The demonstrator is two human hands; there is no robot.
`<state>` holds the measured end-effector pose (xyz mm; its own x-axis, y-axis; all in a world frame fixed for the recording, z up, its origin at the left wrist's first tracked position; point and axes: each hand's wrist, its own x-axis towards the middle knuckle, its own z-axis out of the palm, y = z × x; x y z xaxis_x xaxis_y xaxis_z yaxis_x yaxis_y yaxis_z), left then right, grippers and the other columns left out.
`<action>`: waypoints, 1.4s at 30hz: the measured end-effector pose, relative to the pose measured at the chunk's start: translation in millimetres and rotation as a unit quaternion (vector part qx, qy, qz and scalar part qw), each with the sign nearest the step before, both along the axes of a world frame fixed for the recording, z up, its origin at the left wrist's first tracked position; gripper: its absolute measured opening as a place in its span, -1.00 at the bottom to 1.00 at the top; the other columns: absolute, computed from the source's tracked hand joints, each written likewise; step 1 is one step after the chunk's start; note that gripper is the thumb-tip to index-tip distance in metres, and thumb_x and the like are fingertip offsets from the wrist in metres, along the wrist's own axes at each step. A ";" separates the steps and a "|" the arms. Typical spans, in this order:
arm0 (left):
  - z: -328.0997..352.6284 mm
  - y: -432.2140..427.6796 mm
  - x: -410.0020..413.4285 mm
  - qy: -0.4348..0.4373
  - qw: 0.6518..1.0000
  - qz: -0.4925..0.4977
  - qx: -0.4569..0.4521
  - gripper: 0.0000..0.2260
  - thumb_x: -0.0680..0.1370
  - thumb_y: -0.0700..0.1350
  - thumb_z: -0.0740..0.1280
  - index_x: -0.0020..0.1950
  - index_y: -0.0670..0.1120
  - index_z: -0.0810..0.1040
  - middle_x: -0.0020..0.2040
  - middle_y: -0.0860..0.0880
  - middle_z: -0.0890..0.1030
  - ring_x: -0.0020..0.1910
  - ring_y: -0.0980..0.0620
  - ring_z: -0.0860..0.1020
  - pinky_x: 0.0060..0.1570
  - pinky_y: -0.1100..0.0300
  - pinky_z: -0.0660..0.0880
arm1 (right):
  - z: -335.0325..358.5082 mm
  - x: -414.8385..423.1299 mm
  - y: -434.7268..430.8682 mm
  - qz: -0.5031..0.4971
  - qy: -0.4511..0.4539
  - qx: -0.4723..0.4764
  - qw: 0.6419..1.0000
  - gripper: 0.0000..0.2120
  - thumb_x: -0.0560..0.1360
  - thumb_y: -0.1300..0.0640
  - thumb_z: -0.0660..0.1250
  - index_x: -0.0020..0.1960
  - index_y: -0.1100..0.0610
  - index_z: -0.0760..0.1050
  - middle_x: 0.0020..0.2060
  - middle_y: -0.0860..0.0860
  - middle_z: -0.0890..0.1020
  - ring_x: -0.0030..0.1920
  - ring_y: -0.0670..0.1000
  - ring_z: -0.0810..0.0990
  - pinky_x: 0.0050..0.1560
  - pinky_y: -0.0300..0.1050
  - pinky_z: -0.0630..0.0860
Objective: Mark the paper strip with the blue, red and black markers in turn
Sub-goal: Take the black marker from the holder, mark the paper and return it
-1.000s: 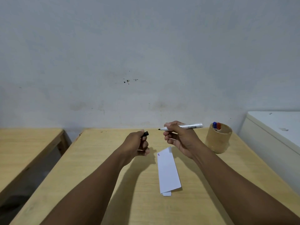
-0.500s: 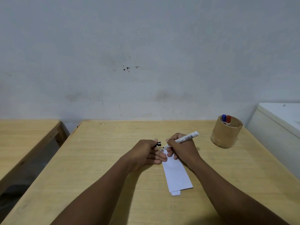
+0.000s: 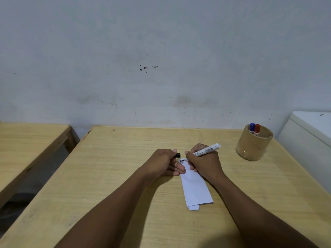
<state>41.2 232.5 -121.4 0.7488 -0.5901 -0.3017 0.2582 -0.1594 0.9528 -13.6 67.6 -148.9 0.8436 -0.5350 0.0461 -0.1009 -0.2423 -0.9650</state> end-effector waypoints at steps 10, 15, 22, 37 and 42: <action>-2.2 -3.0 0.3 -0.011 1.000 0.009 0.007 -0.68 0.70 0.01 0.17 -0.13 -0.16 0.46 -0.14 -0.27 0.73 -0.09 -0.17 0.73 -0.14 0.10 0.64 | 0.8 2.4 -1.9 0.021 0.017 0.019 0.999 -0.89 0.37 0.27 0.44 -0.28 0.24 0.53 -0.47 0.16 0.64 -0.51 0.03 0.57 -0.48 -0.16 0.45; 0.2 -2.0 1.4 0.018 1.000 0.014 0.004 -0.70 0.70 -0.01 0.19 -0.14 -0.16 0.47 -0.13 -0.28 0.73 -0.14 -0.17 0.74 -0.12 0.07 0.65 | 8.0 2.0 -6.9 -0.009 -0.022 0.114 0.993 -0.85 0.47 0.24 0.43 -0.23 0.21 0.50 -0.45 0.17 0.62 -0.54 0.06 0.51 -0.50 -0.16 0.40; 29.1 -7.7 9.6 0.031 0.995 0.057 -0.077 -0.72 0.66 -0.01 0.29 0.04 -0.25 0.56 -0.06 -0.22 0.72 -0.13 -0.20 0.73 -0.19 0.07 0.64 | 58.3 -9.4 -24.4 0.016 -0.083 0.291 0.953 -0.85 0.49 0.11 0.50 -0.09 0.16 0.56 -0.39 0.09 0.58 -0.50 -0.07 0.50 -0.53 -0.26 0.40; 123.0 -47.4 -9.8 -0.080 0.988 -0.043 -0.122 -0.84 0.59 -0.15 0.41 0.09 -0.23 0.61 -0.13 -0.15 0.70 -0.19 -0.15 0.70 -0.16 0.11 0.63 | 138.8 -58.0 -54.5 0.056 -0.136 0.368 0.918 -0.80 0.57 0.10 0.31 -0.18 0.16 0.55 -0.44 0.07 0.61 -0.52 -0.04 0.52 -0.53 -0.26 0.40; 129.3 -62.0 -21.6 -0.116 0.985 -0.066 -0.106 -0.87 0.57 -0.16 0.44 0.04 -0.21 0.64 -0.18 -0.13 0.70 -0.18 -0.13 0.70 -0.17 0.14 0.64 | 143.2 -69.1 -58.2 0.060 -0.151 0.330 0.930 -0.83 0.57 0.12 0.36 -0.13 0.20 0.58 -0.40 0.09 0.62 -0.49 -0.04 0.54 -0.48 -0.26 0.43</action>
<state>19.6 170.5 7.9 0.6955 -0.7185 0.0088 0.0196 0.0311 0.9993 -82.7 9.4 -5.8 0.9010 -0.4335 -0.0143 0.1879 0.4199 -0.8879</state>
